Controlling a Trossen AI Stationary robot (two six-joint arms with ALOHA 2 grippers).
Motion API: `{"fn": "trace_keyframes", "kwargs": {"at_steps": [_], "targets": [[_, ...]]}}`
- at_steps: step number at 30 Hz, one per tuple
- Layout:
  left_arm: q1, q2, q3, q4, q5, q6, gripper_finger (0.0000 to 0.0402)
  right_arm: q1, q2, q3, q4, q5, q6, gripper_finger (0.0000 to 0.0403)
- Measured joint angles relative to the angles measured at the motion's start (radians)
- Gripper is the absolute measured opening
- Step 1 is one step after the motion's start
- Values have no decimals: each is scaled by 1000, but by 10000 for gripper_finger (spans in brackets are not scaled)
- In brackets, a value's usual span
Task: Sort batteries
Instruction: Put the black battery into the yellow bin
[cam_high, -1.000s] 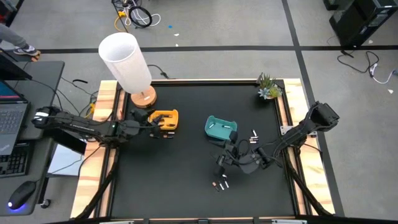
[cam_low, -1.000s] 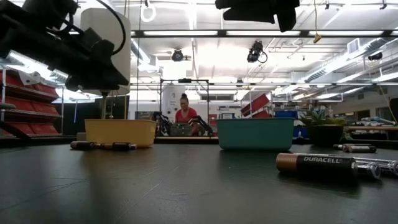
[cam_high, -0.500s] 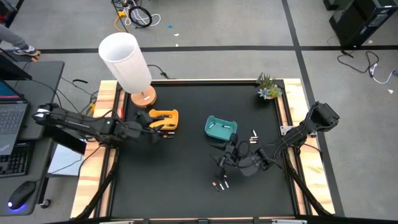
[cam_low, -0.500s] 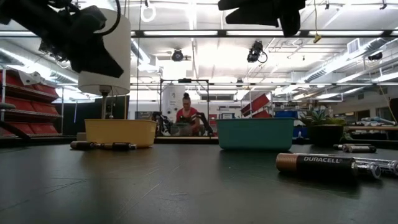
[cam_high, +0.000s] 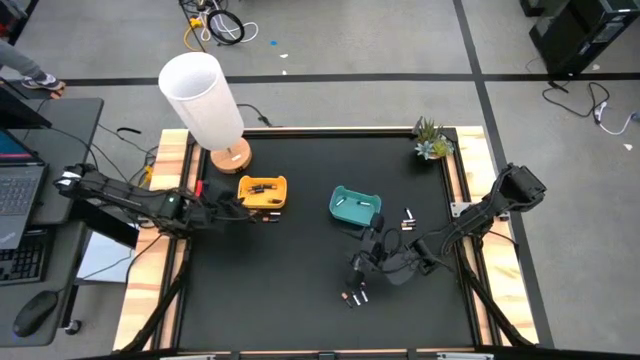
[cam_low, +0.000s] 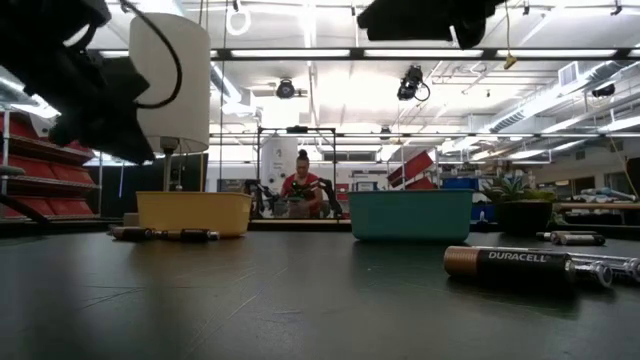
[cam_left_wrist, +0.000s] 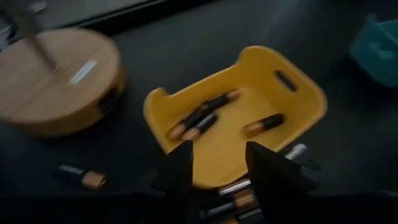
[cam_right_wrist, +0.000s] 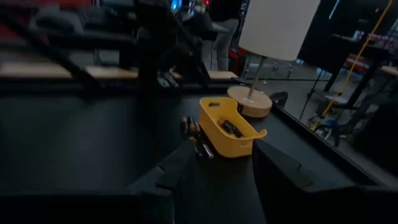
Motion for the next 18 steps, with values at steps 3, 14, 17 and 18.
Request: {"fn": "trace_keyframes", "kwargs": {"at_steps": [3, 14, 17, 18], "targets": [[0, -1, 0, -75, -3, -114, 163, 0, 0, 0, -59, -2, -4, 139], [43, 0, 0, -217, 8, -473, 163, -8, -35, 0, -198, -112, -102, 132], [74, 4, 0, -207, 12, -514, 163, -9, -56, 0, -239, -141, -114, 132], [88, 10, 0, -204, 15, -526, 163, -9, -61, 0, -255, -143, -117, 132]]}}
